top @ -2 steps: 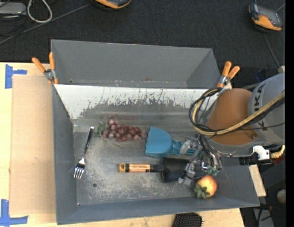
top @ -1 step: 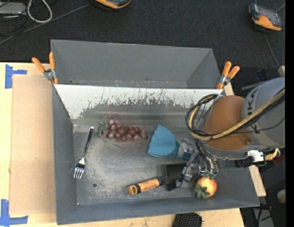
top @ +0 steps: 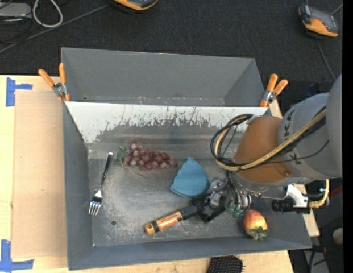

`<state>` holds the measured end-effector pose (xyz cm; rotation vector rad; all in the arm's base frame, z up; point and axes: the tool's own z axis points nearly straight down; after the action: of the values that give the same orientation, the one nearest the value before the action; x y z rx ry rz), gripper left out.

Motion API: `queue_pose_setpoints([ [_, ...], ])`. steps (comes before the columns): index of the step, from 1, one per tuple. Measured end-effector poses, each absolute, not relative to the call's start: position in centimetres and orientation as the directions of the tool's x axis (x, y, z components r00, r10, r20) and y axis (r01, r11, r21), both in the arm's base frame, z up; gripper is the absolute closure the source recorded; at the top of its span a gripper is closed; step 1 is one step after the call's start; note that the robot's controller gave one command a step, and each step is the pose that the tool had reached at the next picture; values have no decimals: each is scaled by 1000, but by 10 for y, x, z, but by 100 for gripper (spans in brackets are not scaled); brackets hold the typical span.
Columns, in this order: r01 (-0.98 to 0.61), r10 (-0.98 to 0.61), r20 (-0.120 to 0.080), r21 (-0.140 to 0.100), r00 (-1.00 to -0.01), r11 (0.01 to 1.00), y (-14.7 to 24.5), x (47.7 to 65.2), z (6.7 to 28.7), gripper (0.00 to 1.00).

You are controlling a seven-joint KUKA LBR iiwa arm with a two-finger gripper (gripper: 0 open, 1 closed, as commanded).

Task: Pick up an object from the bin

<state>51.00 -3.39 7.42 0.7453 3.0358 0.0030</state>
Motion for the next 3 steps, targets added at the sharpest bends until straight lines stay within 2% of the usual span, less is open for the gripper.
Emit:
queue_pose_setpoints([
  [1, 463, 463, -15, 6, -886, 886, -34, 510, 74, 100],
  [3, 461, 461, -10, 4, -887, 887, -33, 508, 102, 100],
])
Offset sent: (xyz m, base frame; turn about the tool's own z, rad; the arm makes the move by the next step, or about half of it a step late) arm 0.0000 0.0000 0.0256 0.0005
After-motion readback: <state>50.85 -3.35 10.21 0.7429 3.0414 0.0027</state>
